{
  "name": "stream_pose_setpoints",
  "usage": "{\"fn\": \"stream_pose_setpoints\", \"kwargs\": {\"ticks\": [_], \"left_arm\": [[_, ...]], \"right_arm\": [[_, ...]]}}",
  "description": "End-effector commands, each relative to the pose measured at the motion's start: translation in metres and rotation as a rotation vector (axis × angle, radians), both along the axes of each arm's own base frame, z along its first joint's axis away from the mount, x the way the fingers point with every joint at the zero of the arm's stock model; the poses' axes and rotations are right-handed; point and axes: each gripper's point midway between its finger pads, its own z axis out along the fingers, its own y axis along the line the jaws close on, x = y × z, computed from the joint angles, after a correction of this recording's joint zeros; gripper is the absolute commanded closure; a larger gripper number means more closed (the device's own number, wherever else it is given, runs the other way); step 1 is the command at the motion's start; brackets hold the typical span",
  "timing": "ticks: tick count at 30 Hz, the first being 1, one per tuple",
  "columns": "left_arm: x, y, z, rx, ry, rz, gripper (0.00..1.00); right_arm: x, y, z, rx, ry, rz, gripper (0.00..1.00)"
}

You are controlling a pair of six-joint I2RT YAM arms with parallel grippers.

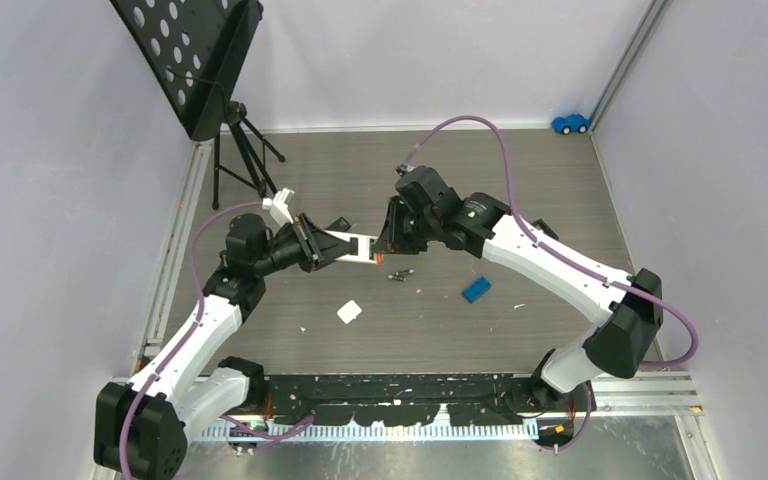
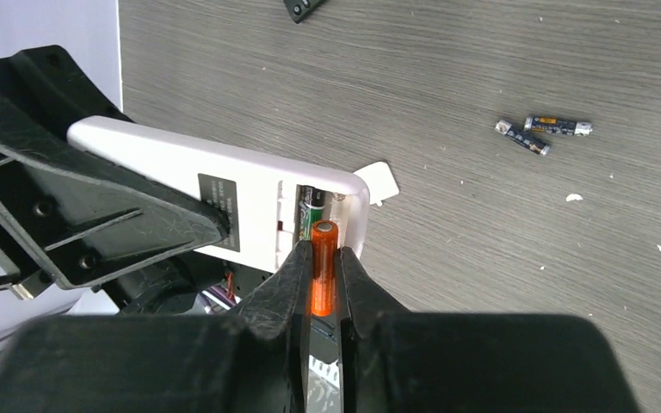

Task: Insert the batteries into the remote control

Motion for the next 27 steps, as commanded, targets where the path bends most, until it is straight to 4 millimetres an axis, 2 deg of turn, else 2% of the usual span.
{"fn": "stream_pose_setpoints", "kwargs": {"ticks": [1, 5, 8, 12, 16, 19, 23, 27], "left_arm": [[0.002, -0.002, 0.032, -0.041, -0.111, -0.009, 1.00], [0.005, -0.003, 0.032, -0.042, -0.102, -0.007, 1.00], [0.006, -0.004, 0.032, -0.051, -0.090, -0.008, 1.00], [0.007, -0.005, 0.033, -0.075, -0.061, 0.000, 1.00], [0.011, -0.003, 0.029, -0.061, -0.046, 0.025, 1.00], [0.020, 0.003, 0.015, 0.000, -0.042, 0.068, 1.00], [0.029, 0.015, -0.012, 0.127, -0.029, 0.133, 1.00], [0.031, 0.033, -0.038, 0.264, 0.004, 0.202, 1.00]], "right_arm": [[0.002, 0.003, 0.015, 0.001, -0.023, 0.016, 0.83], [0.004, 0.002, 0.011, -0.011, -0.020, 0.004, 0.68], [0.006, 0.004, 0.015, 0.004, -0.034, 0.006, 0.62], [0.007, 0.007, 0.024, 0.034, -0.041, 0.001, 0.63], [0.011, 0.009, 0.025, 0.058, -0.043, -0.030, 0.72], [0.016, 0.002, 0.014, 0.017, -0.054, -0.065, 0.72], [0.017, -0.015, -0.009, -0.059, -0.061, -0.094, 0.60], [0.011, -0.030, -0.050, -0.158, -0.028, -0.089, 0.43]]}}
